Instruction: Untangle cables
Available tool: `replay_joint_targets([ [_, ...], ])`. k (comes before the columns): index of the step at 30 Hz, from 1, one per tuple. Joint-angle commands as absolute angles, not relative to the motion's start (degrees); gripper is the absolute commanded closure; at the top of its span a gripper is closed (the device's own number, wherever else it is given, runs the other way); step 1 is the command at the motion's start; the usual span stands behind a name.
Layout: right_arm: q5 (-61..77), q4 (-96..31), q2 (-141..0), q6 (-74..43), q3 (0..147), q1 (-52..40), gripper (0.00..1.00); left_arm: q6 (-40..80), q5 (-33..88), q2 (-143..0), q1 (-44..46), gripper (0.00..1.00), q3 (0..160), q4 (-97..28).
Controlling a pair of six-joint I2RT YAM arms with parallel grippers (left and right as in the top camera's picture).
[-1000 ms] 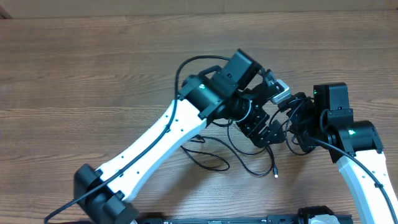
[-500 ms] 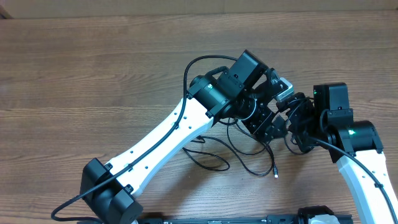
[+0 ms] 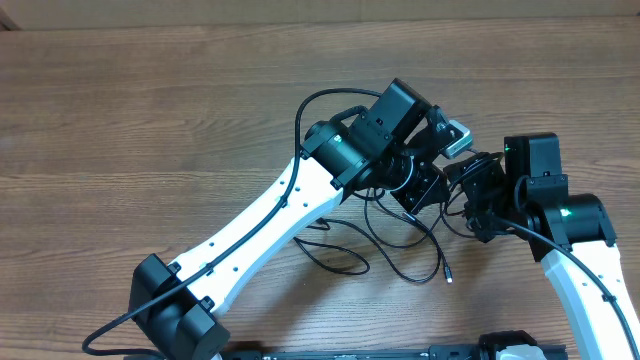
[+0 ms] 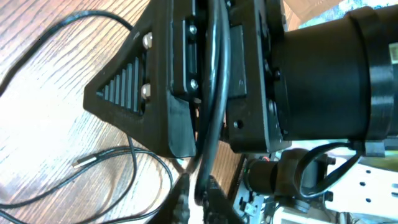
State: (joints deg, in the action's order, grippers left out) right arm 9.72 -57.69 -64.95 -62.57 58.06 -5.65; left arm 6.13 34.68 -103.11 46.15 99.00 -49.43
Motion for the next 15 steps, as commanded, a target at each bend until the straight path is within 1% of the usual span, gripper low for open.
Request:
replay_joint_targets([
  [1, 9.93, -57.54, -64.64, -63.00, 59.37, -5.50, 0.18, 6.68, 34.52, -103.83, 46.61, 0.96, 98.72, -49.23],
  [9, 9.96, -59.31, -64.64, -62.57, 59.37, -5.50, 0.20, 6.68, 33.54, -103.83, 46.02, 0.96, 98.72, -49.23],
  [11, 10.22, -59.33, -64.64, -62.57, 59.37, -5.50, 0.23, 6.92, 32.82, -103.83, 45.74, 0.84, 98.72, -49.30],
  [12, 10.85, -59.24, -64.64, -62.59, 59.37, -5.50, 0.23, 6.92, 32.82, -103.83, 45.71, 0.75, 98.72, -49.39],
  [13, 11.44, -59.18, -64.64, -62.59, 59.37, -5.50, 0.24, 6.92, 32.80, -103.83, 45.74, 0.73, 98.72, -49.45],
  [14, 12.21, -58.96, -64.64, -62.59, 59.37, -5.50, 0.24, 6.94, 32.84, -103.83, 45.74, 0.69, 98.72, -49.47],
  [15, 13.39, -58.52, -64.64, -62.61, 59.37, -5.50, 0.24, 7.38, 32.82, -103.83, 45.74, 0.59, 98.72, -49.47],
])
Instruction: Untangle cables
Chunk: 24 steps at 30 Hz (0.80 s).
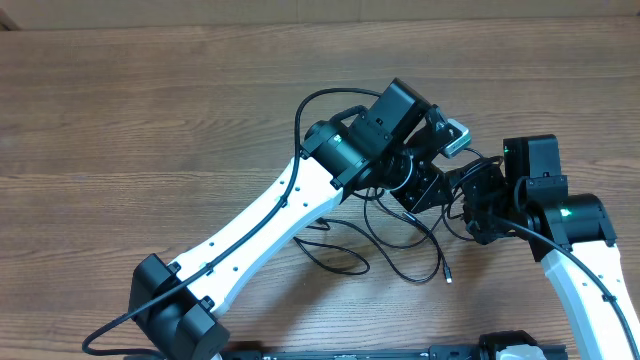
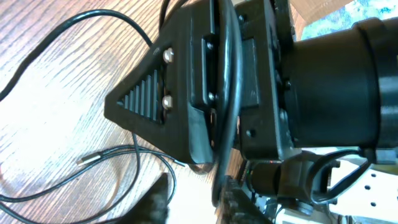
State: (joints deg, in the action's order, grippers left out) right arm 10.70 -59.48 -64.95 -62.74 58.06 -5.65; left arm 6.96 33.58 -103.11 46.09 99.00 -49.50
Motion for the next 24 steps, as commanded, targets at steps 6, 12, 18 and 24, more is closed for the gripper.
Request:
replay_joint_targets([
  [6, 13.87, -57.32, -64.64, -62.61, 59.37, -5.50, 0.25, 7.94, 35.70, -103.83, 45.89, 0.42, 98.72, -49.45],
  [12, 20.10, -55.20, -64.64, -62.81, 59.37, -5.50, 0.25, 7.92, 36.86, -103.83, 45.89, 0.48, 98.72, -49.43],
  [18, 23.68, -53.56, -64.64, -62.81, 59.37, -5.50, 0.46, 7.92, 35.14, -103.83, 45.87, 0.58, 98.72, -49.43],
  [24, 23.68, -53.63, -64.64, -62.81, 59.37, -5.50, 0.50, 7.92, 34.11, -103.83, 45.89, 0.65, 98.72, -49.43],
])
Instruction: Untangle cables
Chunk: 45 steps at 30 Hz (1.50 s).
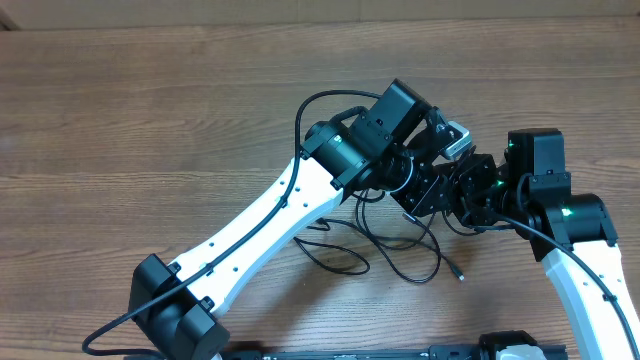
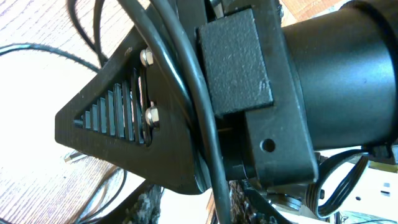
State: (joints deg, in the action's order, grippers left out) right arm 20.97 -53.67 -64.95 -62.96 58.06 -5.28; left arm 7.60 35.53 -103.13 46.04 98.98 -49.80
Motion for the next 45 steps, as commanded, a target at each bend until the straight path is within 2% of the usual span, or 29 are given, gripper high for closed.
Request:
replay_joint_targets([
  [1, 23.70, -53.60, -64.64, -62.83, 59.37, -5.50, 0.49, 7.92, 34.11, -103.83, 45.89, 0.66, 98.72, -49.45],
  [3, 23.68, -53.60, -64.64, -62.81, 59.37, -5.50, 0.51, 7.92, 34.09, -103.83, 45.89, 0.68, 98.72, -49.45],
  [11, 21.71, -53.87, -64.64, -62.76, 59.37, -5.50, 0.82, 7.90, 31.81, -103.83, 45.87, 0.75, 98.72, -50.00],
  [17, 19.49, -54.89, -64.64, -62.76, 59.37, -5.50, 0.96, 7.97, 24.14, -103.83, 45.63, 0.80, 98.72, -54.43],
  [20, 19.49, -54.89, -64.64, -62.76, 59.37, -5.50, 0.96, 8.08, 22.22, -103.83, 45.32, 0.84, 98.72, -55.96],
  [21, 19.49, -54.92, -64.64, -62.57, 59.37, -5.50, 0.94, 8.43, 21.78, -103.83, 44.88, 0.84, 98.72, -56.55],
  [22, 19.27, -54.98, -64.64, -62.50, 59.37, -5.50, 0.84, 8.43, 21.82, -103.83, 44.58, 0.84, 98.72, -56.75],
  [25, 18.22, -55.00, -64.64, -59.86, 59.37, -5.50, 0.52, 8.43, 21.87, -103.83, 43.33, 0.83, 98.72, -57.95],
  [26, 16.27, -55.59, -64.64, -58.24, 59.37, -5.50, 0.36, 8.40, 21.87, -103.83, 42.26, 0.83, 98.72, -59.13],
  [28, 14.00, -56.12, -64.64, -55.59, 59.37, -5.50, 0.26, 8.36, 21.89, -103.77, 40.77, 0.81, 98.72, -60.31],
  [30, 12.80, -56.07, -64.64, -49.84, 59.37, -5.50, 0.16, 8.10, 21.91, -103.46, 39.31, 0.74, 98.72, -61.34],
  [31, 12.67, -56.05, -64.64, -44.29, 59.37, -5.50, 0.05, 7.16, 21.93, -102.80, 37.80, 0.66, 98.74, -62.46],
  [32, 12.67, -56.05, -64.64, -40.93, 59.37, -5.50, 0.00, 6.13, 21.93, -102.10, 36.80, 0.60, 98.74, -63.20],
  [34, 12.69, -56.12, -64.64, -35.68, 59.33, -5.50, 0.00, 4.54, 21.87, -100.73, 35.44, 0.52, 98.74, -64.16],
  [35, 12.71, -56.27, -64.64, -32.93, 59.33, -5.52, 0.00, 3.57, 21.85, -99.83, 34.70, 0.43, 98.74, -64.60],
  [36, 12.73, -56.47, -64.66, -31.75, 59.31, -5.52, 0.00, 2.83, 21.85, -98.87, 34.00, 0.02, 98.74, -64.97],
  [45, 18.20, -59.57, -65.32, -29.47, 59.09, -5.67, 0.00, 2.11, 14.00, -86.83, 28.58, 0.01, 98.74, -70.37],
])
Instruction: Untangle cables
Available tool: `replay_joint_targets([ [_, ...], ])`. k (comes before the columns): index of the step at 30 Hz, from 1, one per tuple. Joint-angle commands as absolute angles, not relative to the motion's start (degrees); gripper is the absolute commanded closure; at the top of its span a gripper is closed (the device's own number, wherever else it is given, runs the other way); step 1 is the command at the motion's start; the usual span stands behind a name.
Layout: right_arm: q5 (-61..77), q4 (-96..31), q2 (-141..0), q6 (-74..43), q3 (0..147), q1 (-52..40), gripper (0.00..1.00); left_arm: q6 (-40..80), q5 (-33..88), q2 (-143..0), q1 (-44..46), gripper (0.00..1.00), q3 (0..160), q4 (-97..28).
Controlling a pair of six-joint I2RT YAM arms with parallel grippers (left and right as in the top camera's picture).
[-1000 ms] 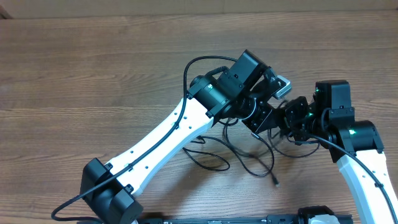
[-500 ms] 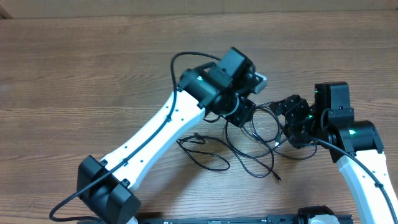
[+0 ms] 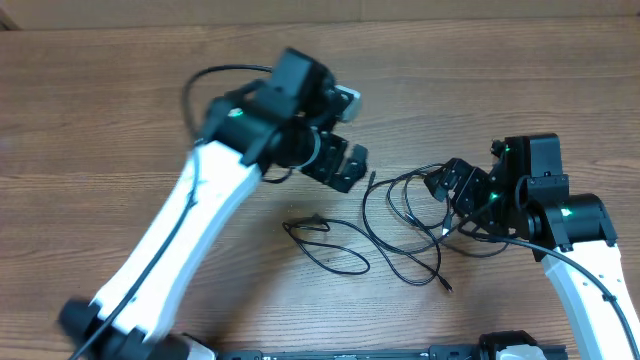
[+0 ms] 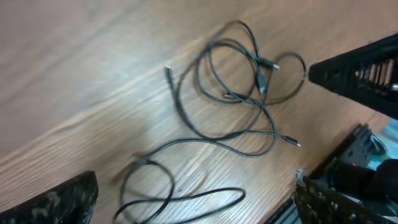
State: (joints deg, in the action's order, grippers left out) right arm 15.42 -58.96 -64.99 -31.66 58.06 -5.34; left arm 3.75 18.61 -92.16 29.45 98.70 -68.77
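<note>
A loose tangle of thin black cables lies on the wooden table at centre right; the left wrist view shows its loops spread out flat. A separate looped black cable lies to its left, right under the left gripper's camera. My left gripper hangs open up and left of the tangle, with nothing between its fingers. My right gripper sits at the tangle's right edge, fingers apart, with cable loops at its tips. One of its fingers shows in the left wrist view.
Bare wooden table stretches to the left and back. The left arm's white link crosses the left front of the table. The right arm stands at the right front. A dark rail runs along the front edge.
My left gripper was pressed against the right gripper over the tangle. It is now open, well to the left and higher, clear of the cables. The tangle lies more spread out.
At first both grippers were bunched together over the tangle, with a cable running along the right gripper's finger and down between the left fingers. They stayed close through two more moments. Now the left arm has swung away leftward and the cables lie exposed.
</note>
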Motion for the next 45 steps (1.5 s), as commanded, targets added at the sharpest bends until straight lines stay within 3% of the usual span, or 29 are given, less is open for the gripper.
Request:
replay_joint_targets([
  [1, 18.35, -59.53, -65.47, -29.47, 58.83, -5.89, 0.00, 2.11, 13.15, -86.00, 28.51, 0.00, 98.74, -70.81],
  [13, 20.62, -49.36, -70.43, -25.82, 47.79, -21.12, 0.00, 9.45, -10.81, -78.19, 28.51, 0.00, 98.74, -79.37],
  [17, 17.52, -47.44, -72.44, -30.81, 47.05, -23.94, 0.00, 9.45, -10.57, -78.98, 28.51, 0.00, 98.72, -79.66],
  [34, 3.44, -35.86, -79.46, -28.60, 47.03, -24.27, 0.00, 9.45, -10.50, -80.25, 28.51, 0.00, 98.72, -79.53],
  [41, 0.32, -29.74, -86.06, -25.91, 47.03, -24.25, 0.04, 9.45, -10.50, -80.25, 28.53, 0.00, 98.72, -79.53],
  [45, -6.55, -28.86, -88.86, -33.91, 47.03, -24.25, 0.13, 9.45, -10.50, -80.27, 28.51, 0.00, 98.72, -79.50],
])
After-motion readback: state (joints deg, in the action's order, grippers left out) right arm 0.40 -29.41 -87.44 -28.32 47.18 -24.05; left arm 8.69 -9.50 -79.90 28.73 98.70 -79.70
